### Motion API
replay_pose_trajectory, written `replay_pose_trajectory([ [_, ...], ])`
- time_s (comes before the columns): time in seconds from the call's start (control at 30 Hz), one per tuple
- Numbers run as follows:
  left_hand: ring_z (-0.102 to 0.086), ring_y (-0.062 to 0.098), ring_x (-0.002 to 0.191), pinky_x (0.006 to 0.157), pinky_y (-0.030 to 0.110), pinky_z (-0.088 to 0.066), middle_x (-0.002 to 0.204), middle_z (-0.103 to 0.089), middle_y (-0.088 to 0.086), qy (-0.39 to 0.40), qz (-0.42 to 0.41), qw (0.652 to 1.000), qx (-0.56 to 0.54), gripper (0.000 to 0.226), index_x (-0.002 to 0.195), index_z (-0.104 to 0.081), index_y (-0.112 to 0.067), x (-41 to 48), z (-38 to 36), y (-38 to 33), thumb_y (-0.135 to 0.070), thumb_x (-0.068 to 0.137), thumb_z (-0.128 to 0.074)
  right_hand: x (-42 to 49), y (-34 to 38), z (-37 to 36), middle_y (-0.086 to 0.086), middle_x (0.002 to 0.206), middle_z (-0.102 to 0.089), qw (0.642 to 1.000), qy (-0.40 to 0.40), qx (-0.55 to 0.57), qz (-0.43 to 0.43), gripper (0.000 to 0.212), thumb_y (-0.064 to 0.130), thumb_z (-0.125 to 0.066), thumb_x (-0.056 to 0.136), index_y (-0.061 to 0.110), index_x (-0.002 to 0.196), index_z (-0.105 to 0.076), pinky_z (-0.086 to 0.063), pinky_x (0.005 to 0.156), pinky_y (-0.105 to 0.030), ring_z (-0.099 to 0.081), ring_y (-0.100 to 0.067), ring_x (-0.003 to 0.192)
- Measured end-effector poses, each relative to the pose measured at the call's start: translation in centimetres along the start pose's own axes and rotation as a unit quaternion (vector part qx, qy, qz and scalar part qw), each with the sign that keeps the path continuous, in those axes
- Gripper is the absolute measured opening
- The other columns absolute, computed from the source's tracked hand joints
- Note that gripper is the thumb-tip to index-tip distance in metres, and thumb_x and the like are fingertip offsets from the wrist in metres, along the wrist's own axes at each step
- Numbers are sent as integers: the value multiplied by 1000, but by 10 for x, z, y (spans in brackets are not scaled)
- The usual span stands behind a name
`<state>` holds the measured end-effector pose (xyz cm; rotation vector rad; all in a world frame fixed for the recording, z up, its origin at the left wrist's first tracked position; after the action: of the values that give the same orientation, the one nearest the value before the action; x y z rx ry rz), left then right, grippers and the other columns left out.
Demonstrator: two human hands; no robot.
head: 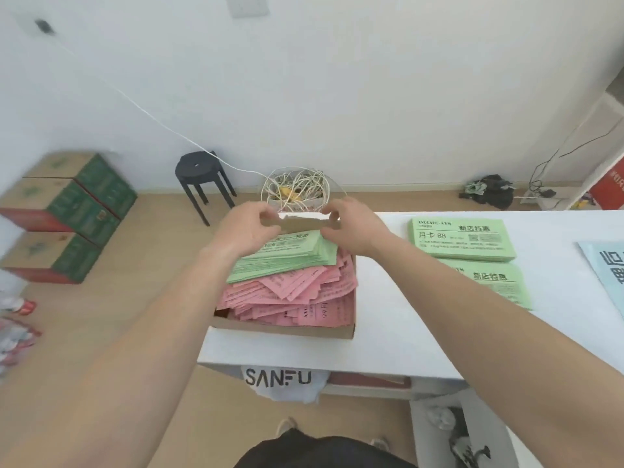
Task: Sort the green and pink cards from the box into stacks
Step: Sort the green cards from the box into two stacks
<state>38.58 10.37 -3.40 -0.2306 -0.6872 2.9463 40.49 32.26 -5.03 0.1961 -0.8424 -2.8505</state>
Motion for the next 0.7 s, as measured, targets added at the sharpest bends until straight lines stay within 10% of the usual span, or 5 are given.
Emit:
replay_pose_trajectory([
  [0.27, -45, 20, 131, 110, 45, -39, 143, -50, -5, 133, -57, 988, 48, 76, 141, -50, -32, 7, -19, 98, -46, 73, -78, 34, 36, -70, 0, 147, -41, 970, 173, -170, 5, 75, 48, -72, 78, 33, 147, -45, -37, 111, -47, -38, -26, 134],
  [0.7, -40, 18, 137, 110, 42, -39, 151, -39, -9, 170, -116, 969, 135, 98, 150, -36, -34, 16, -40, 108, -61, 67, -79, 56, 46, -79, 5, 129, -53, 947, 173, -267, 33, 80, 74, -67, 70, 38, 140, -49, -48, 98, -43, -55, -22, 115],
])
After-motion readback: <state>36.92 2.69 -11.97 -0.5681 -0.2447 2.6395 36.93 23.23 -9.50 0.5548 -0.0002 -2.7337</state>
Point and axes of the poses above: each hand's wrist, its own x-axis towards the middle knuckle, its own z-axis out of the back of the hand, y = z × x, the point moved 3 cm from there along x, towards the middle knuckle
